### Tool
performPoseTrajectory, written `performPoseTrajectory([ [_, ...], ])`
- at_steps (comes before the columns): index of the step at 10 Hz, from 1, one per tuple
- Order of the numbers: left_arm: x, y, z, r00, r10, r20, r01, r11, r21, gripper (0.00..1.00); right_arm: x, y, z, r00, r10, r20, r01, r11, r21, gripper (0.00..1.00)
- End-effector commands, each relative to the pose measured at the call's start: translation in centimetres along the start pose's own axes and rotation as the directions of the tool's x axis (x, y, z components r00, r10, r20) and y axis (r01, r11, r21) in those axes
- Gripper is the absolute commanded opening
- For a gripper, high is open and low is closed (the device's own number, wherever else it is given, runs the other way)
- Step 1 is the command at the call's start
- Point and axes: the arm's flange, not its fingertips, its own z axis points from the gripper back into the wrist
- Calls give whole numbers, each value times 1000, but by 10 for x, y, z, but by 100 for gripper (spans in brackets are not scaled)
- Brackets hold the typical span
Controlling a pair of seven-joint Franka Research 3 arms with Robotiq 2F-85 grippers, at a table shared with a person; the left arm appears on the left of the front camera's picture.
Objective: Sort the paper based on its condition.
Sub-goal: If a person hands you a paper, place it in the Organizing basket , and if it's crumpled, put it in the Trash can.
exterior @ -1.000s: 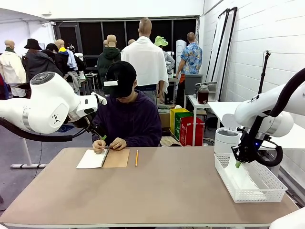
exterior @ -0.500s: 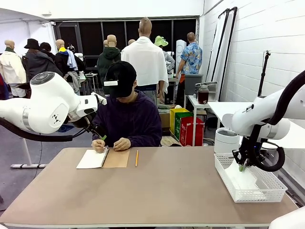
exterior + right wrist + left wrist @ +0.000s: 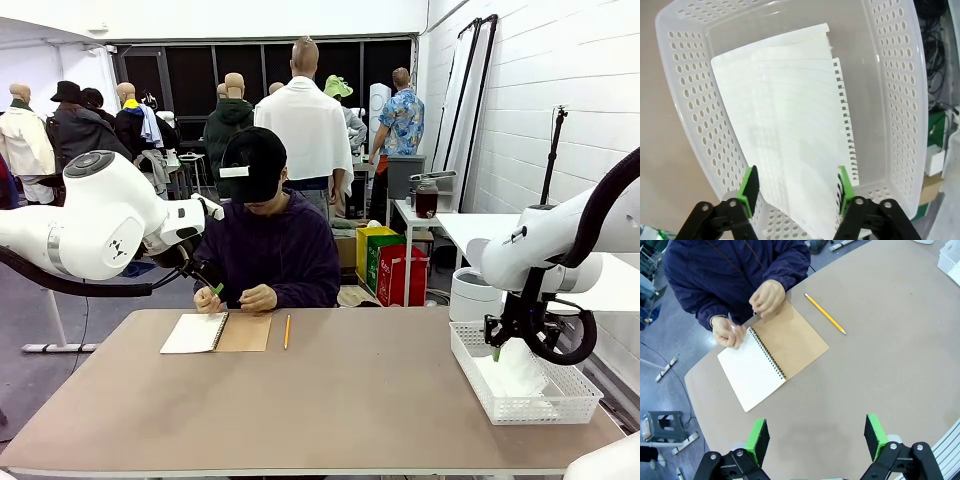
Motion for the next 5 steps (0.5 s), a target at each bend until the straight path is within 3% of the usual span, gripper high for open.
performPoseTrajectory([
  [1,1,1,0,1000,3,-2,-3,1000,-1,100,-1,6,0,999,-50,-13,48,994,-103,100],
  [5,1,1,0,1000,3,-2,-3,1000,-1,100,-3,6,2,996,-87,23,90,981,-173,100],
])
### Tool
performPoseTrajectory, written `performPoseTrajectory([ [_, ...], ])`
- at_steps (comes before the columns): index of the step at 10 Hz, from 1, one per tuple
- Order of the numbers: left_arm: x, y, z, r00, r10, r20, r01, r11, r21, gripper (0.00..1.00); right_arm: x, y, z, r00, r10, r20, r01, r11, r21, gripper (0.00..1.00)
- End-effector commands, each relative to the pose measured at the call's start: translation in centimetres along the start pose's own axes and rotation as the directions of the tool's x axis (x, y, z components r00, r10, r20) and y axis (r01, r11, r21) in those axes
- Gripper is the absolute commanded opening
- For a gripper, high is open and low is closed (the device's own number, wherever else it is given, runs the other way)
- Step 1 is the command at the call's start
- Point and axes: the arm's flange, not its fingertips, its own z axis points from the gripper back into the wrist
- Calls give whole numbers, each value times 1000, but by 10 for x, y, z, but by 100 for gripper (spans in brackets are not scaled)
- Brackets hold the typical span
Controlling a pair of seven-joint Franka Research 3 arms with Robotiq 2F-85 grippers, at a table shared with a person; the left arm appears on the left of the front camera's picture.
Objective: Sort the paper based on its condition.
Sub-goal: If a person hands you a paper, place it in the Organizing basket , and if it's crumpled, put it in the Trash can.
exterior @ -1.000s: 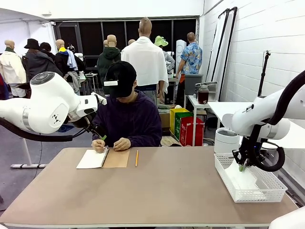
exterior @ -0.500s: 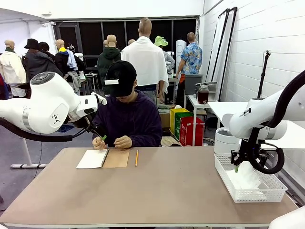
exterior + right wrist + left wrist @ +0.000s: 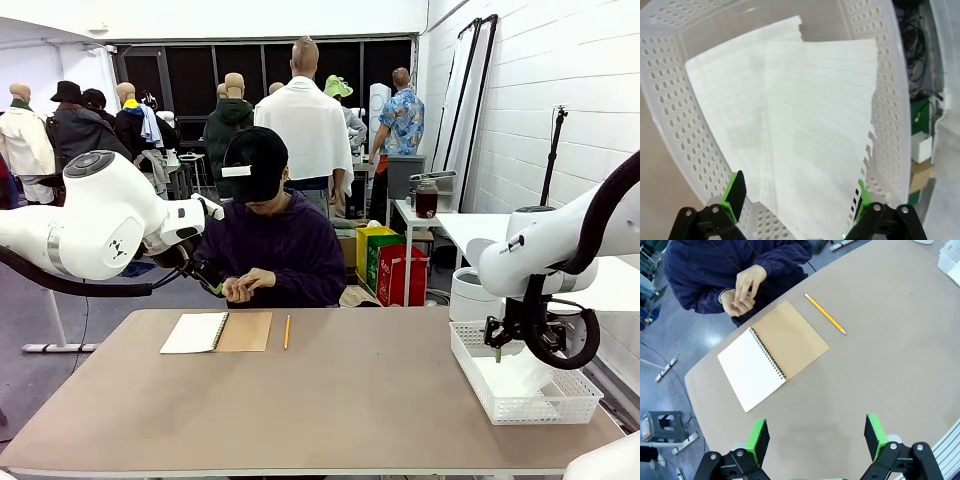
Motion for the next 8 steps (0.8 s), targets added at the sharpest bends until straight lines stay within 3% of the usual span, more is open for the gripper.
performPoseTrajectory([
  [1,1,1,0,1000,3,-2,-3,1000,-1,100,1,4,6,999,-46,19,47,998,-48,100],
  [2,1,1,0,1000,3,-2,-3,1000,-1,100,0,0,0,1000,0,0,0,1000,0,100],
  [8,1,1,0,1000,3,-2,-3,1000,-1,100,0,0,0,1000,0,0,0,1000,0,100],
])
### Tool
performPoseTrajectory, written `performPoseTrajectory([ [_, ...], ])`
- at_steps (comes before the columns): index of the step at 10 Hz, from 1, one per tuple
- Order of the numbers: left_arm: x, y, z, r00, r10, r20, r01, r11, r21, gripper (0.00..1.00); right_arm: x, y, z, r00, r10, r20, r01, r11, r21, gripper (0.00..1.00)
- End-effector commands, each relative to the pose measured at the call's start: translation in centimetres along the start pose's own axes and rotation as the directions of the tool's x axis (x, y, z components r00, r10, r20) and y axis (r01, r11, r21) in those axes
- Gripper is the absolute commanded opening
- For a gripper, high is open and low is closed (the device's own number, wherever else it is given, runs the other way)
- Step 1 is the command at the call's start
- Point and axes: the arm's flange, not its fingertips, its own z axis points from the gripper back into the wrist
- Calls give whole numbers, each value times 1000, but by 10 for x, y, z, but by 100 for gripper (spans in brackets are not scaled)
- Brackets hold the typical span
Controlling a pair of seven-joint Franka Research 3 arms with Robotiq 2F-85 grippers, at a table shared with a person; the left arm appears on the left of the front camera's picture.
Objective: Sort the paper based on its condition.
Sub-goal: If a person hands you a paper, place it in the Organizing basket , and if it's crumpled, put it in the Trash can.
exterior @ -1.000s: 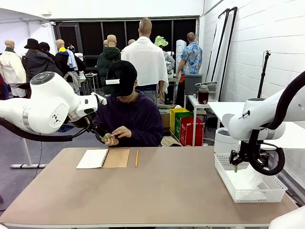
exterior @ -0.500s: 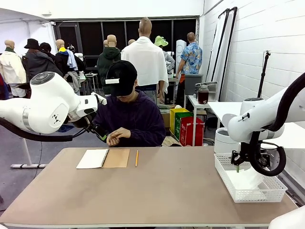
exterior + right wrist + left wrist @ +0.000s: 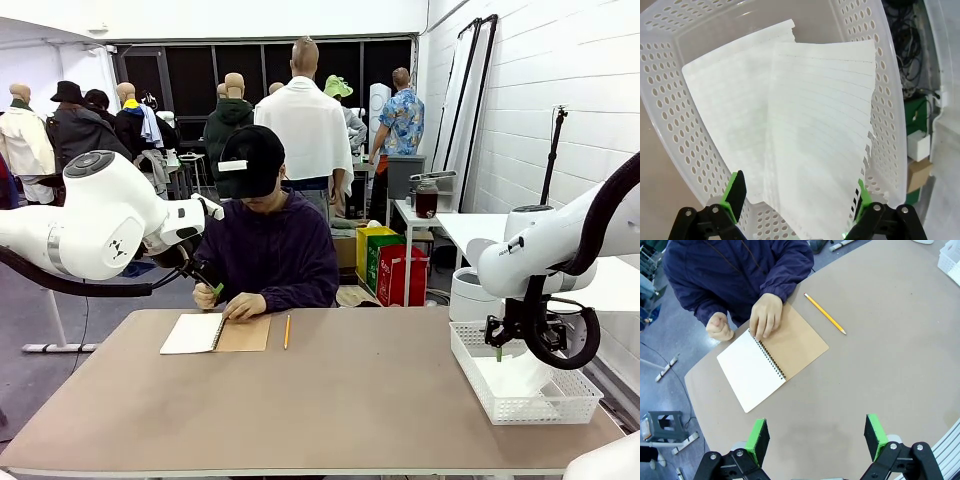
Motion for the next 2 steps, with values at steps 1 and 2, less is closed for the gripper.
performPoseTrajectory([
  [1,1,1,0,1000,3,-2,-3,1000,-1,100,0,-1,-1,1000,12,-6,-12,1000,9,100],
  [2,1,1,0,1000,3,-2,-3,1000,-1,100,0,-1,-1,1000,12,-6,-12,1000,9,100],
])
